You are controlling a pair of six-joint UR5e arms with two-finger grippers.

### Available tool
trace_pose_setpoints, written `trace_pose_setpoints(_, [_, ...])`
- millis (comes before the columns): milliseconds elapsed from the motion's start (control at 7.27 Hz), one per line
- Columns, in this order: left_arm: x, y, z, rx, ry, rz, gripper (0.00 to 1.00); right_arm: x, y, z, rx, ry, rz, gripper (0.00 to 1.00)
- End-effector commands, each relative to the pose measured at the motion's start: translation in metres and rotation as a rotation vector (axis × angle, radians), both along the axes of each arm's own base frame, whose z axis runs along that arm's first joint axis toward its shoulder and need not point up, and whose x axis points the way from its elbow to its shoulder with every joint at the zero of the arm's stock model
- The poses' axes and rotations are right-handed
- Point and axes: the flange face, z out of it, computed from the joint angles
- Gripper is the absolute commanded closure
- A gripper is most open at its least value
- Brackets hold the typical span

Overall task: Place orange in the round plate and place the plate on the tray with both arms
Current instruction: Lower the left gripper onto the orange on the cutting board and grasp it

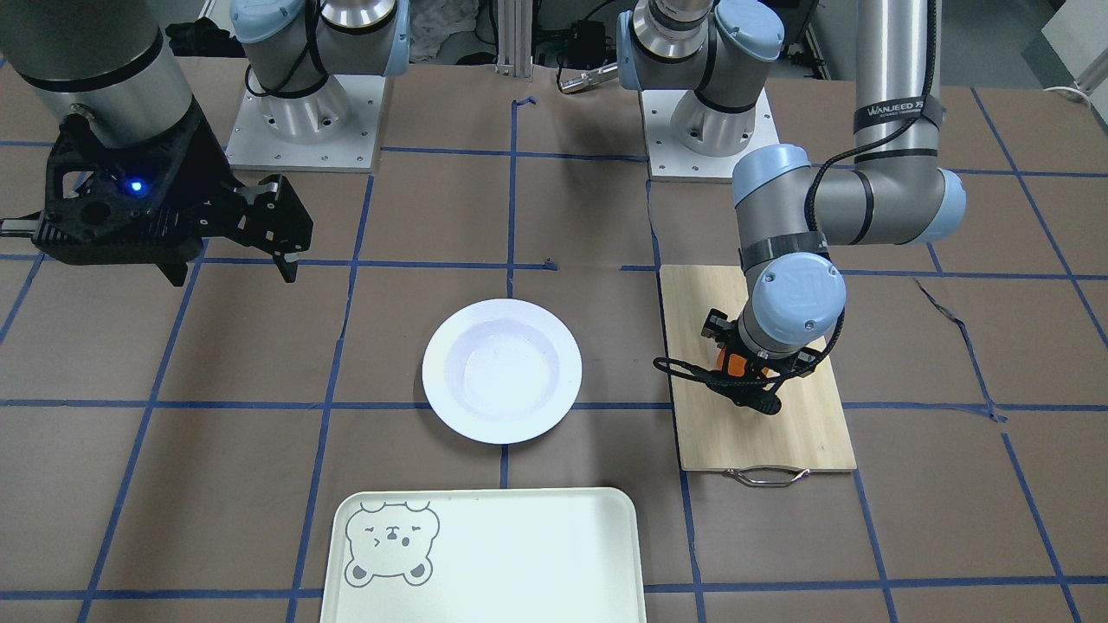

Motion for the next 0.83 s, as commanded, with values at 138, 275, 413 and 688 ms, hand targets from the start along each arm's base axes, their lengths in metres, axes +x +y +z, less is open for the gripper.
trace_pose_setpoints(138, [0.001, -0.001, -0.008, 0.008, -0.007, 0.001, 0.78, 0.0, 0.0, 0.0, 0.001, 0.0, 0.0, 0.0])
trace_pose_setpoints(275, [0.001, -0.012, 0.006, -0.029, -0.002, 0.01, 0.96, 0.0, 0.0, 0.0, 0.001, 0.0, 0.0, 0.0])
trace_pose_setpoints(413, [-0.007, -0.026, 0.029, -0.088, 0.045, 0.092, 0.99, 0.0, 0.0, 0.0, 0.001, 0.0, 0.0, 0.0])
trace_pose_setpoints(688, [-0.059, -0.025, 0.049, -0.063, 0.116, 0.401, 0.99, -0.001, 0.0, 0.0, 0.001, 0.0, -0.002, 0.0])
